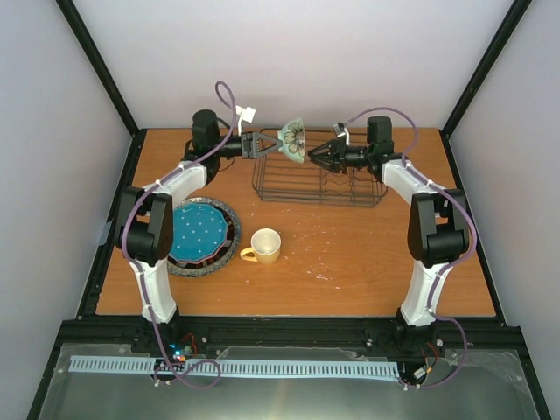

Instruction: Load the mixed dishes into the dish rack

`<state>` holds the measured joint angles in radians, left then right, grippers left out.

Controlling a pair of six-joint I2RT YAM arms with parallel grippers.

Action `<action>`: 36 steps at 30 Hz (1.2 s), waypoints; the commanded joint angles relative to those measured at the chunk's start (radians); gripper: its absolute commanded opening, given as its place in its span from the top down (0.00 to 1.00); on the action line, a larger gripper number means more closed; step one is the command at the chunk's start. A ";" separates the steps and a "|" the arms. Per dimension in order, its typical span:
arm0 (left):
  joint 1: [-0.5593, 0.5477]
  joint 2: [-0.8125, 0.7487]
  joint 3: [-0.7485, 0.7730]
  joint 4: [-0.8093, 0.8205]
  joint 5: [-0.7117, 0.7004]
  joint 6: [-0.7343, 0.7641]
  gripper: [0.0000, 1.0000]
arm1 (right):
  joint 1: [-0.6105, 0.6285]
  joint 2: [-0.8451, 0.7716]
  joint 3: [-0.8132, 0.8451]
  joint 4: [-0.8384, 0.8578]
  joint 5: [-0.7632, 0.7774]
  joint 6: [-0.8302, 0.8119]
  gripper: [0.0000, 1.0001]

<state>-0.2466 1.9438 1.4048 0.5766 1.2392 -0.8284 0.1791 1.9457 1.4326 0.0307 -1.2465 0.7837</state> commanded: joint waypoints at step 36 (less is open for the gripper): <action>-0.281 0.300 0.835 -1.316 -1.423 1.214 0.99 | -0.115 -0.553 -0.121 -0.665 1.081 -0.551 0.65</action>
<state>-0.5106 2.2524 2.2429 -0.8082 -0.0723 0.3065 0.0719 1.4273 1.3193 -0.6323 -0.1703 0.2470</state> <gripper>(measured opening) 0.574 0.352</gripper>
